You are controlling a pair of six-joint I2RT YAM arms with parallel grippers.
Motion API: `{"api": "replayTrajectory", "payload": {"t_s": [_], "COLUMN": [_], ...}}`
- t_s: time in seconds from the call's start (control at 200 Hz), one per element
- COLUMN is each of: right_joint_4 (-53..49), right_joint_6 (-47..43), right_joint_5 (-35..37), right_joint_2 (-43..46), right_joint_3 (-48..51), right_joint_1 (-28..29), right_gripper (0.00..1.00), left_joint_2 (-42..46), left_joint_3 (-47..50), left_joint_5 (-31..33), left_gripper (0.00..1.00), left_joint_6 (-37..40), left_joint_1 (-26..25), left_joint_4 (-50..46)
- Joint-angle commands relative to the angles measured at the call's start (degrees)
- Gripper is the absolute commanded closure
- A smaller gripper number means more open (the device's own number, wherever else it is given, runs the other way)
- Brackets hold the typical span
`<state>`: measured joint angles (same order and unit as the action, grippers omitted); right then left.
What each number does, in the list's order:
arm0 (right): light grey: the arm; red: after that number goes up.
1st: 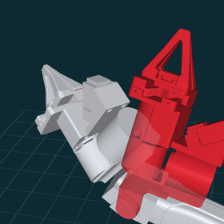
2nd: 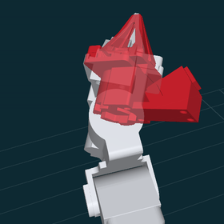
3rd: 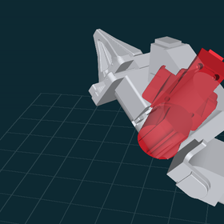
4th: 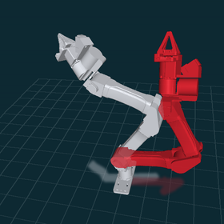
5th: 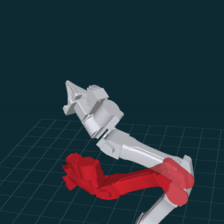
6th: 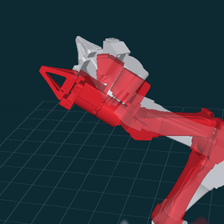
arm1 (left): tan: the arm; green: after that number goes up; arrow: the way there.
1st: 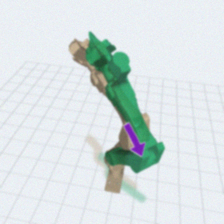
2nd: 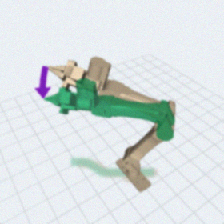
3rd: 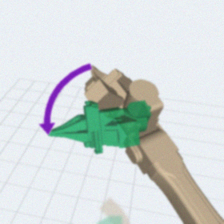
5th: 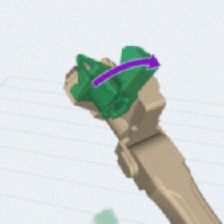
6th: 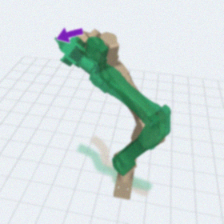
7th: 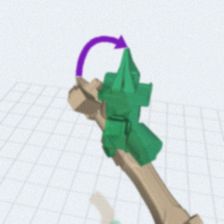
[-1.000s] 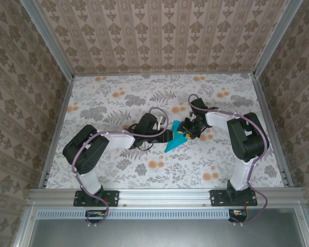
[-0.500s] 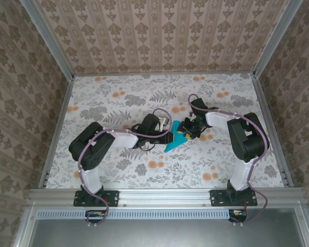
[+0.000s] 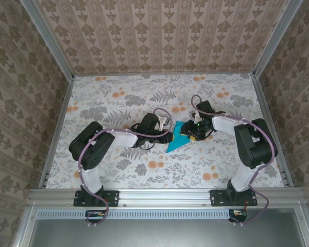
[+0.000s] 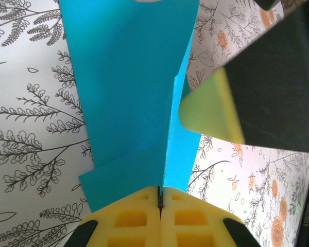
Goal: Fold a paper plane with a square sheet of paper (pick it up from the middle)
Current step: Fourth fold the wing at the center of the table.
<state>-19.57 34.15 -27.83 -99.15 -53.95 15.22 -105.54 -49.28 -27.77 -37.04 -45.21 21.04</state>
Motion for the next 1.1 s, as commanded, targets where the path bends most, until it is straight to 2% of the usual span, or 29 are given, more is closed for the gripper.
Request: {"api": "replayTrajectory", "payload": {"t_s": [0.0,0.23,0.605,0.8,0.865,1.095], "right_joint_4": [2.8,4.0,3.7,3.3,3.4,3.5], "right_joint_6": [-3.2,-3.0,-3.4,-3.5,-3.6,-3.4], "right_joint_5": [-4.5,-5.3,-4.6,-4.3,-4.2,-4.2], "right_joint_2": [3.1,1.9,-2.4,-3.9,-4.3,-5.0], "right_joint_3": [1.6,1.0,-1.1,-1.7,-1.7,-1.9], "right_joint_1": [-0.1,-0.1,-0.1,-0.2,-0.1,-0.2], "right_gripper": [0.45,0.40,0.42,0.42,0.42,0.41], "left_joint_2": [-1.9,-3.1,-2.8,-4.0,-4.1,-5.2], "left_joint_3": [-1.6,-2.3,-0.6,-1.0,-1.0,-2.0], "left_joint_5": [-3.0,-3.9,-3.1,-4.0,-4.0,-5.1], "left_gripper": [1.00,1.00,1.00,0.96,0.94,0.77], "left_joint_6": [0.2,-0.6,-3.4,-4.3,-4.4,-3.9], "left_joint_1": [0.6,0.6,0.7,0.7,0.7,0.7], "left_joint_4": [1.7,1.5,5.0,6.3,6.6,7.0]}}
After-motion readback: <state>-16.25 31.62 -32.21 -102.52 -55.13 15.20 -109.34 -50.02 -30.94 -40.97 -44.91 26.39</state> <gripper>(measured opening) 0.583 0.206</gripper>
